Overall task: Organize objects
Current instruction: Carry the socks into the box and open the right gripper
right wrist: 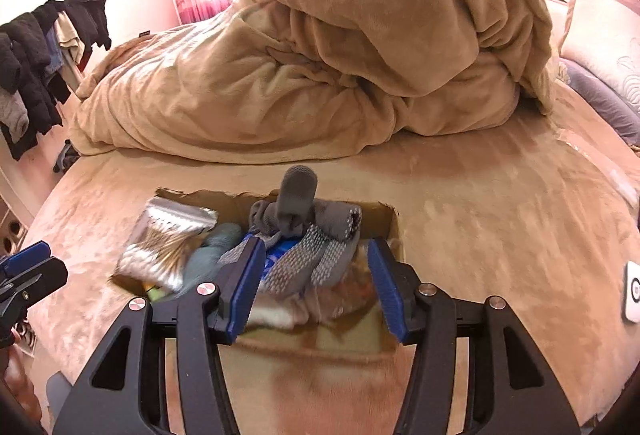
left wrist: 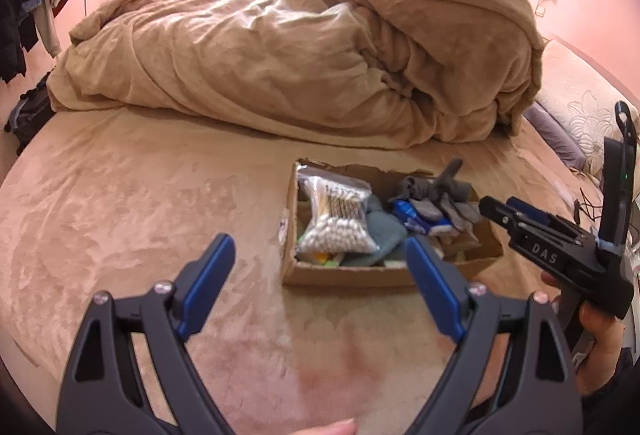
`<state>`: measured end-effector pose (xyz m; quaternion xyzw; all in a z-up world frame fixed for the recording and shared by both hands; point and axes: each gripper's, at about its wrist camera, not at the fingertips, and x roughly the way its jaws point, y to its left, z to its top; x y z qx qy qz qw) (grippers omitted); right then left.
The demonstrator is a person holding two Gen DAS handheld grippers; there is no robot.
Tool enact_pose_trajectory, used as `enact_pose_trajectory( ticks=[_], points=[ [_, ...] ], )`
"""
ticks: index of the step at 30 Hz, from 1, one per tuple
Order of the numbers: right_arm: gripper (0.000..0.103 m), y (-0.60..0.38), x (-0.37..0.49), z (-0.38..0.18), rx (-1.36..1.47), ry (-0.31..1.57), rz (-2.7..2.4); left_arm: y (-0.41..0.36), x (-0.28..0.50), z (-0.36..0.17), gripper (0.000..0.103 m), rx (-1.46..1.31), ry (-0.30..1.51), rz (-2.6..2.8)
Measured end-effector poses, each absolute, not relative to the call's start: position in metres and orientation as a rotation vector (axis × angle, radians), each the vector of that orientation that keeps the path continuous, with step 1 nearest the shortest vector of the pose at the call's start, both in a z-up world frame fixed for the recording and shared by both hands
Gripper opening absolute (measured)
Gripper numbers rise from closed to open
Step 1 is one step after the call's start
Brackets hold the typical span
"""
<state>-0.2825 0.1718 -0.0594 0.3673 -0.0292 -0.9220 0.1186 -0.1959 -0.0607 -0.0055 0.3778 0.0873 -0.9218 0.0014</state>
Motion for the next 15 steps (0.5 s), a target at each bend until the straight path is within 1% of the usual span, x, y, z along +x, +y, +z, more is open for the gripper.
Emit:
enact_pose_trajectory(
  ticks=[5,15],
  points=[
    [0.056,0.173,-0.254,-0.044,1.043,-0.084,-2.697,-0.055,-0.169,0.008,0.089,1.155,0.268,-2.905],
    [0.056,0.173,-0.201,-0.024,0.999,-0.059,-2.689,-0.046,-0.122,0.010,0.089,1.147,0.265,-2.909]
  ],
)
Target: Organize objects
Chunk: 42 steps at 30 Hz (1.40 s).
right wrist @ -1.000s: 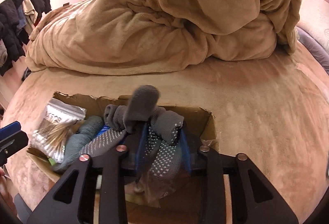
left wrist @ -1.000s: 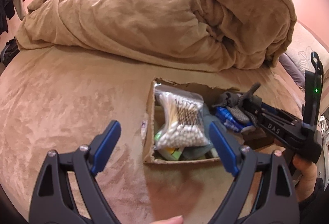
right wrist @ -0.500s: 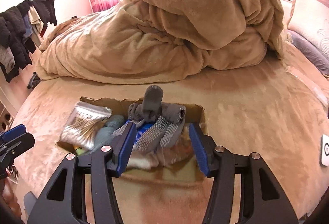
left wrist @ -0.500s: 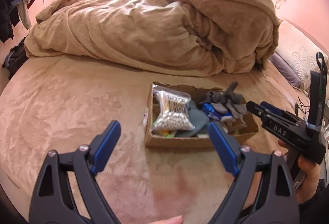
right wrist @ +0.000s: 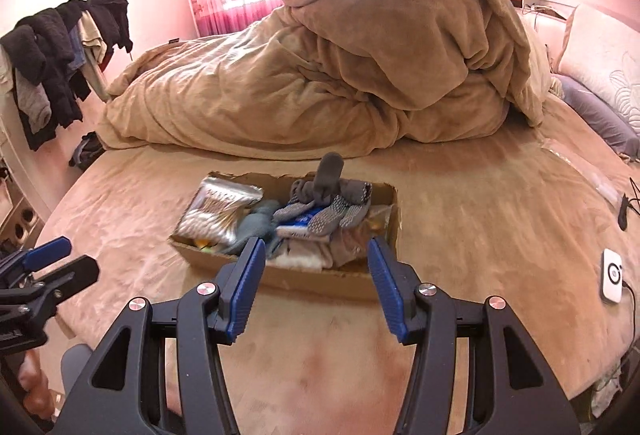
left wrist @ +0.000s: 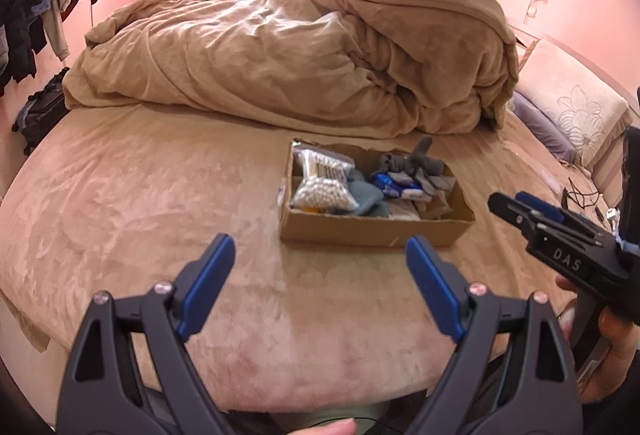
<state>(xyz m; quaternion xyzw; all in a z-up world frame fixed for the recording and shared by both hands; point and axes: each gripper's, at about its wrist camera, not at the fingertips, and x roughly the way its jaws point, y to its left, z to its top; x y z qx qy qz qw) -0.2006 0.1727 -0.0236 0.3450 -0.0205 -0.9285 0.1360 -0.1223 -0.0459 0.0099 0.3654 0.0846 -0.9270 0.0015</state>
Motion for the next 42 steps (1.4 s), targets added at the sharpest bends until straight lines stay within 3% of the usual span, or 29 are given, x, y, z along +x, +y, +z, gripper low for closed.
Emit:
enact_pose_trajectory(
  ticks=[24,42],
  points=[
    [0.062,0.166,-0.113,-0.003,0.991,-0.060,-2.714,-0.034,-0.056,0.027,0.089,1.106,0.197,-2.923],
    [0.062,0.174,-0.100,0.004,0.971,-0.083,-2.735,-0.027,-0.047,0.039,0.089,1.074,0.170,-2.948]
  ],
)
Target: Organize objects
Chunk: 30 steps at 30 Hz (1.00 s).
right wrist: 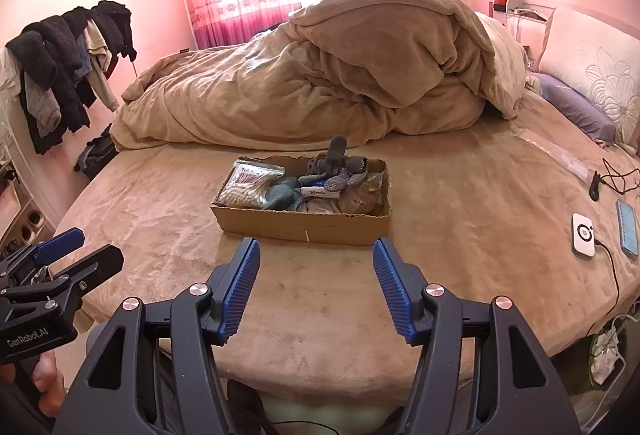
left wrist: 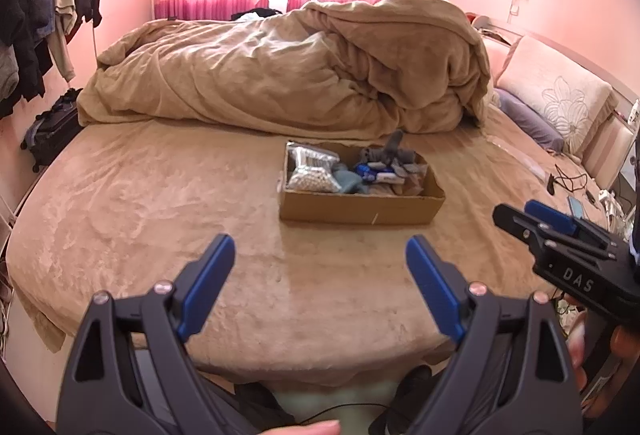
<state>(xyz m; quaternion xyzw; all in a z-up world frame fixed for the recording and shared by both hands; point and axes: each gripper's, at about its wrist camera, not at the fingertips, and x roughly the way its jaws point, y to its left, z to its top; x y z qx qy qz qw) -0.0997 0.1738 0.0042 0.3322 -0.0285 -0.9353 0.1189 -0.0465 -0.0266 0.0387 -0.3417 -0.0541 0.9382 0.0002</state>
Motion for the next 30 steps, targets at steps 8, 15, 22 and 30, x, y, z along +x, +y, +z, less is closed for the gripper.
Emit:
enact_pose_trajectory(
  ticks=[8,15,22,30],
  points=[
    [0.062,0.1743,-0.0991,0.0043,0.972,-0.077,-2.735,-0.0286,-0.0477,0.0397,0.092,-1.074,-0.171,2.952],
    [0.062,0.1732,-0.1005,0.0036,0.976,-0.077,-2.733,-0.0321,-0.0512,0.0408,0.093,-1.071,-0.178,2.957],
    [0.062,0.1716,-0.1046,0.0028,0.981,-0.078,-2.730,-0.0324,-0.0513,0.0408,0.093,-1.076,-0.177,2.955],
    [0.062,0.1704,-0.1059,0.0036,0.978,-0.081,-2.723,-0.0329,-0.0534,0.0400,0.093,-1.076,-0.179,2.958]
  ],
)
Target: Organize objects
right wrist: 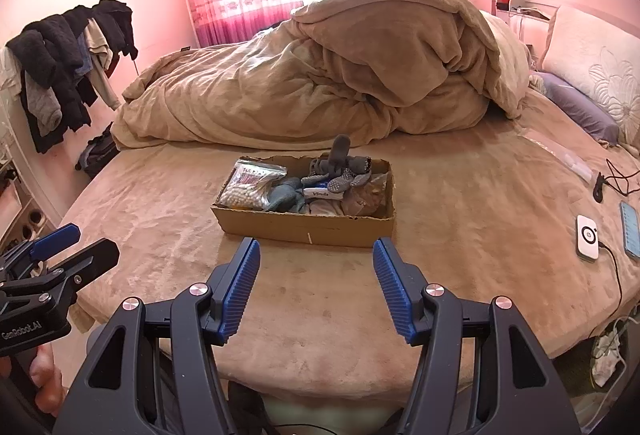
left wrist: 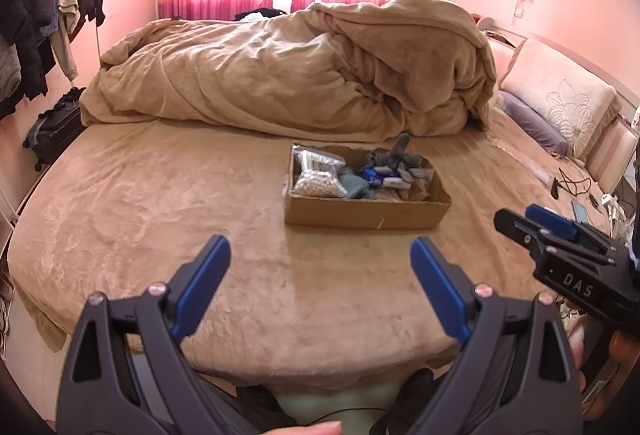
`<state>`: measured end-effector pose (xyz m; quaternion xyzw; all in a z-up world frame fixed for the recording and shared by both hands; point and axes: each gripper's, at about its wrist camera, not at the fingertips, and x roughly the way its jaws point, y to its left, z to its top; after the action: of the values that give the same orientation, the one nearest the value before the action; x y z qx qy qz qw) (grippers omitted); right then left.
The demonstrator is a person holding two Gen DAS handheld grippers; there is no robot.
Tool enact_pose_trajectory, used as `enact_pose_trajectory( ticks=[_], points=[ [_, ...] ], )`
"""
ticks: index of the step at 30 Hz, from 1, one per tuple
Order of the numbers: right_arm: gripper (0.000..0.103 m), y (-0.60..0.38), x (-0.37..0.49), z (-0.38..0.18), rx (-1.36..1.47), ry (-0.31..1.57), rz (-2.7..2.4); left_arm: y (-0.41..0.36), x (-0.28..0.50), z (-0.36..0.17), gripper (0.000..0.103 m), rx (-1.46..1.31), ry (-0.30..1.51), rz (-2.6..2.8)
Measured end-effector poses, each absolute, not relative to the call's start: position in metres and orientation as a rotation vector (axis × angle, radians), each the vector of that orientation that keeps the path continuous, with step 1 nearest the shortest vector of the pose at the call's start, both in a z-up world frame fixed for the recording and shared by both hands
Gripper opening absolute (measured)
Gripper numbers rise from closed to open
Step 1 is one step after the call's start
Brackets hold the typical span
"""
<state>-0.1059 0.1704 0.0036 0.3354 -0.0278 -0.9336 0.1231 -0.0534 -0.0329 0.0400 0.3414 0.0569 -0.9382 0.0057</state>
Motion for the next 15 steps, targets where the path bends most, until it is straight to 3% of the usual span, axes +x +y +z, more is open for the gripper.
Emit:
enact_pose_trajectory(
  ticks=[15],
  points=[
    [0.062,0.1710,-0.1066,0.0048,0.979,-0.079,-2.723,-0.0307,-0.0553,0.0407,0.093,1.062,0.169,-2.944]
  ],
)
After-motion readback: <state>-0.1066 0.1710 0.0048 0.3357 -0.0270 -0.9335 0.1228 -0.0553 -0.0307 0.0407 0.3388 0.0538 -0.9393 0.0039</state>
